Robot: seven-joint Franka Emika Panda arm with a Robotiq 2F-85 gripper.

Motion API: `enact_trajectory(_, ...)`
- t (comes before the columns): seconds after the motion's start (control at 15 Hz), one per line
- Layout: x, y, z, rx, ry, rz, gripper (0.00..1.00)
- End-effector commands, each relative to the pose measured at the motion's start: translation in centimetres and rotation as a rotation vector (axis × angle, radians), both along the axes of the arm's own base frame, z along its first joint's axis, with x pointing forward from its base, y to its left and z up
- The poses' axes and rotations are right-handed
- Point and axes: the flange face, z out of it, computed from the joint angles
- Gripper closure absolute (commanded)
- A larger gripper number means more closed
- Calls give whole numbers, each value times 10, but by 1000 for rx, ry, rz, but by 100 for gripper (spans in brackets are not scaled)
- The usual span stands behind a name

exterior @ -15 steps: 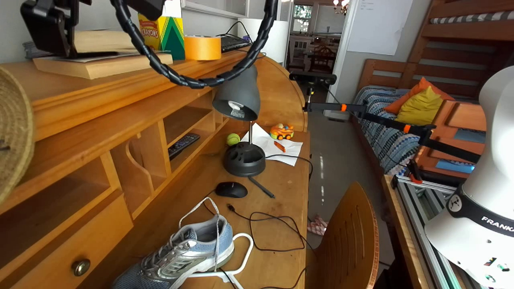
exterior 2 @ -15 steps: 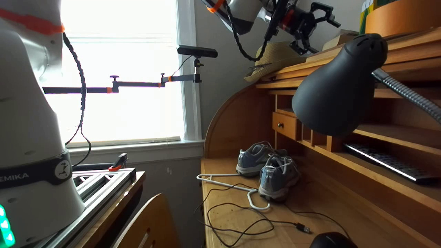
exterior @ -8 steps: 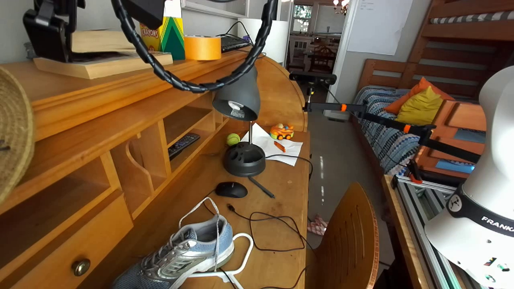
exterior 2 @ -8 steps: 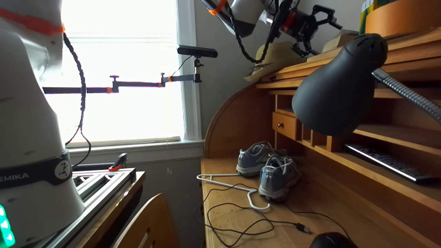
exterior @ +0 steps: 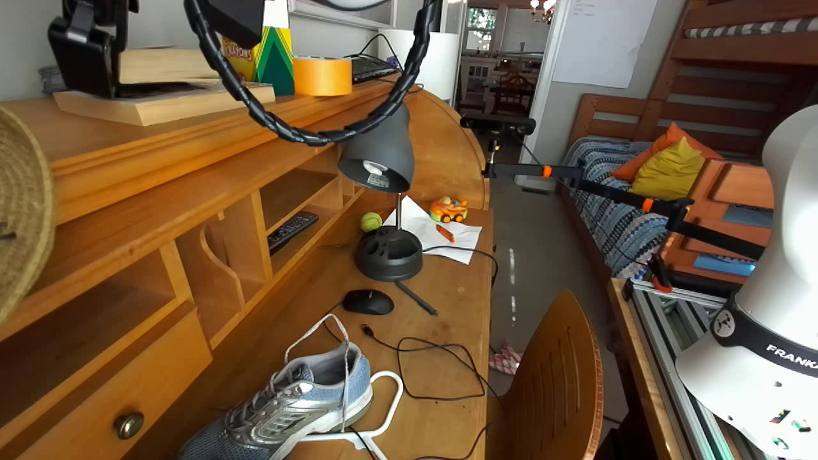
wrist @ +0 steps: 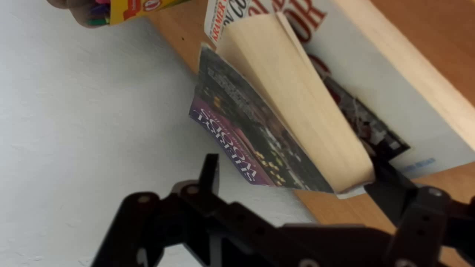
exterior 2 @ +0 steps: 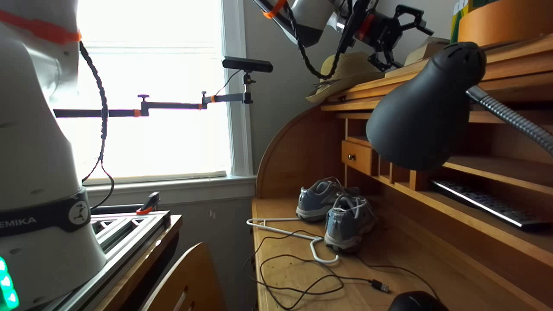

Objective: Put the book near the mouse

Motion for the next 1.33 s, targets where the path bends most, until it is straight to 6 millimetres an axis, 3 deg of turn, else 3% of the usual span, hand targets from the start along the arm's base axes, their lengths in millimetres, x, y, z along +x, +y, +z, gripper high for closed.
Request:
enact_trajectory(0.0, 2, -4, -7, -10, -2, 16, 27)
enact_trajectory(0.53, 2, -6, -15, -6, 23, 11, 88)
enact_trajectory(0.73, 1, -7, -13, -4, 25, 13, 93)
enact_trajectory(0.93, -1, -9, -5, -16, 8, -10, 92)
enact_trajectory(1.27, -26, -8, 42, 31, -74, -34, 93)
